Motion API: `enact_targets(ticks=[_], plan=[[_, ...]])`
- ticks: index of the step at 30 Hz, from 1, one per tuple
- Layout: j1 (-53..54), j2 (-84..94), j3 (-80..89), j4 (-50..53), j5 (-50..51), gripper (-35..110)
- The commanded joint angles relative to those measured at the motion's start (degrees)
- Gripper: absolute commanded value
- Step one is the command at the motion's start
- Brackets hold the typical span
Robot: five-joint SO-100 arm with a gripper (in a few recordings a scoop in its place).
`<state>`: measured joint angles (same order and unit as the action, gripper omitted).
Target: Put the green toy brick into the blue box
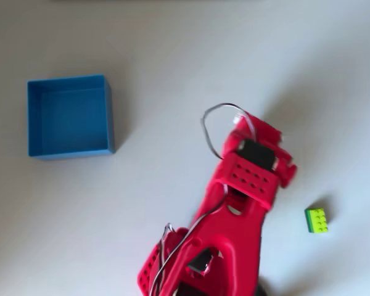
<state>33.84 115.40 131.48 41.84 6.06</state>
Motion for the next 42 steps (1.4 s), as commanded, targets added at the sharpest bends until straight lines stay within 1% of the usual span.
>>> enact_targets(ticks=[1,5,11,18,23,30,37,42], plan=[[9.6,1.3,-3.5,-0.6,-1.1,9],[16.8,1.3,-3.2,-0.6,-3.1,15],[27.1,1.2,-2.9,-0.6,-3.9,17],[35.2,1.2,-0.9,-0.6,-4.1,18],[38.6,1.2,0.8,-0.6,-3.3,18],[40.4,1.2,4.0,-1.0,-2.0,18],[42.1,1.2,8.6,-6.2,-2.5,18],[42.4,1.2,8.2,-6.6,-2.4,15]])
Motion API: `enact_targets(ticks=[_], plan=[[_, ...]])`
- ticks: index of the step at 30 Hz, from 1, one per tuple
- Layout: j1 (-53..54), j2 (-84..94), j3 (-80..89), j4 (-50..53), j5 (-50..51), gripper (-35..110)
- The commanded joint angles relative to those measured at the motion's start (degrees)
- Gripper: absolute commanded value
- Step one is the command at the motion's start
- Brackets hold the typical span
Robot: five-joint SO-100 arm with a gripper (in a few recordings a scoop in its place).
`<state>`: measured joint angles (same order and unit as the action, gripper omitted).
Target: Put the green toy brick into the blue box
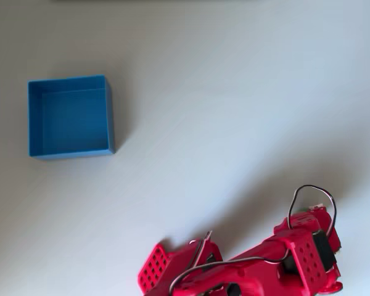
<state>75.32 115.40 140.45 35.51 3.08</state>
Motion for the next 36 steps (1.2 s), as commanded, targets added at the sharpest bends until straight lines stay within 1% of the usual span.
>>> enact_targets(ticks=[1,4,5,13,23,30,36], plan=[[0.9,1.2,-1.1,-0.3,0.9,13],[0.9,1.2,-2.2,-0.3,1.7,2],[0.9,1.2,-2.4,-0.3,2.0,0],[1.0,1.2,-2.7,-1.7,3.3,0],[-0.5,1.2,-5.4,-1.5,1.9,0],[-6.9,1.2,-13.7,0.1,-0.1,0],[-16.7,1.2,-17.5,0.1,-3.0,0]])
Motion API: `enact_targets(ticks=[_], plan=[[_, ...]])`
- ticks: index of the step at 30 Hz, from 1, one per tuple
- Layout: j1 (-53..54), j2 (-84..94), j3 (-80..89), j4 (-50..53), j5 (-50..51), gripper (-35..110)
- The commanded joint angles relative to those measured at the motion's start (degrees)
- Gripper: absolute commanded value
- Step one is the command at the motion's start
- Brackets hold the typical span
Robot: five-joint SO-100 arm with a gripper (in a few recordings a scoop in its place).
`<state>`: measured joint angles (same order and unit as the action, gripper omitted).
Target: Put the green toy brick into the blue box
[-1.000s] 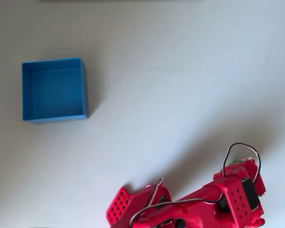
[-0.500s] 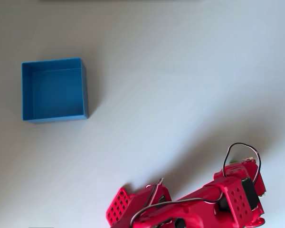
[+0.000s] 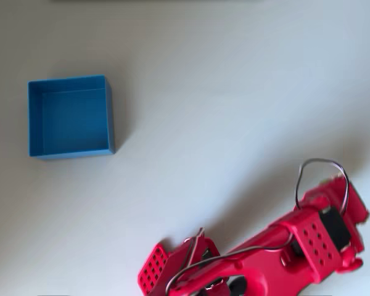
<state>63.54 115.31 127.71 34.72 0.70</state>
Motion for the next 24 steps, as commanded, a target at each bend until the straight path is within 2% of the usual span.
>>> enact_targets(ticks=[1,12,24], plan=[[-6.9,1.3,-4.8,0.9,-1.1,0],[-31.6,1.3,-0.4,0.6,-6.2,0],[-65.7,1.3,-1.8,0.6,-9.1,0]])
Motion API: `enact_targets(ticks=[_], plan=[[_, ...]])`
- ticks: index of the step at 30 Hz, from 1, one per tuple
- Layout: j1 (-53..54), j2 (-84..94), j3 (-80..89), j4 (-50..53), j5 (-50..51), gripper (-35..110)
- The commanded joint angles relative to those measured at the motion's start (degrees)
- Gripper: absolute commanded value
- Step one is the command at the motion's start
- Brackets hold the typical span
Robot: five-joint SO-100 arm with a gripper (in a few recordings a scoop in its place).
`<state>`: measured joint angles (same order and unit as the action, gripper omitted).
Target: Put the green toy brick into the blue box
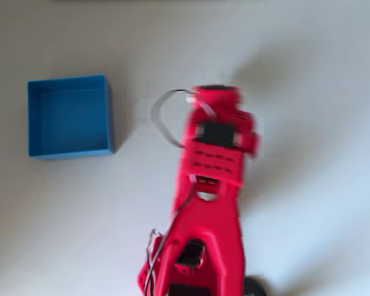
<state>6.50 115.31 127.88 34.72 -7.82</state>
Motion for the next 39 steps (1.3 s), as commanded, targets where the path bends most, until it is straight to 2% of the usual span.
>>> enact_targets(ticks=[1,7,13,18,33,39], plan=[[-11.2,1.3,-2.4,0.6,-0.6,0],[-24.3,1.2,-5.9,0.6,-3.2,0],[-31.8,1.2,-10.6,0.7,-6.7,0],[-35.2,1.2,-11.3,0.7,-8.3,0],[-38.5,1.1,-0.6,-0.7,-4.9,0],[-38.8,1.1,-0.7,-0.7,-4.1,21]])
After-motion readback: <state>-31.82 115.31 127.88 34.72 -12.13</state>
